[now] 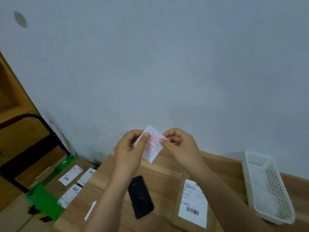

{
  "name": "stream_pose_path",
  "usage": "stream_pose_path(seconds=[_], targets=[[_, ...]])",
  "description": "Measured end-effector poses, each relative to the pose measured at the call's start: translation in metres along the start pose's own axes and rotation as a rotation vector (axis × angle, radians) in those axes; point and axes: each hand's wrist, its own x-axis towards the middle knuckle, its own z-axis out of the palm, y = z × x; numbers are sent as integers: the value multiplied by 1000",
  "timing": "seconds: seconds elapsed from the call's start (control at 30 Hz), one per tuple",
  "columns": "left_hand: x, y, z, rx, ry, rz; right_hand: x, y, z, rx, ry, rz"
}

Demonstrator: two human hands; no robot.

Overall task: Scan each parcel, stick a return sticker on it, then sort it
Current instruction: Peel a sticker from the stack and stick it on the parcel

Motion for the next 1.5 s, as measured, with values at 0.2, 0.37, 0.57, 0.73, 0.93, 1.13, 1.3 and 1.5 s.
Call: stream_pose_path(seconds=[0.2,0.37,0.57,0.73,0.93,1.13,1.3,1.5], targets=[[0,23,19,139,-162,70,2,-9,-27,-102,30,-75],[-2,33,28,111,-130,55,-4,-15,-40,-141,-21,-92],[-4,40,26,214,-181,68,-7,-20,-53,-172,-28,-116],[-6,41,21,274,-237,96,-7,-27,-57,-238,-93,-130],[-7,43,14,292,-272,90,-6,-33,-56,-280,-150,-134],[-8,44,11,306,-277,97,-6,-33,-53,-310,-195,-150],[-7,41,10,308,-286,90,-6,-32,-53,-319,-237,-149],[-5,24,16,343,-104,173,-7,-25,-48,-214,-138,-113]])
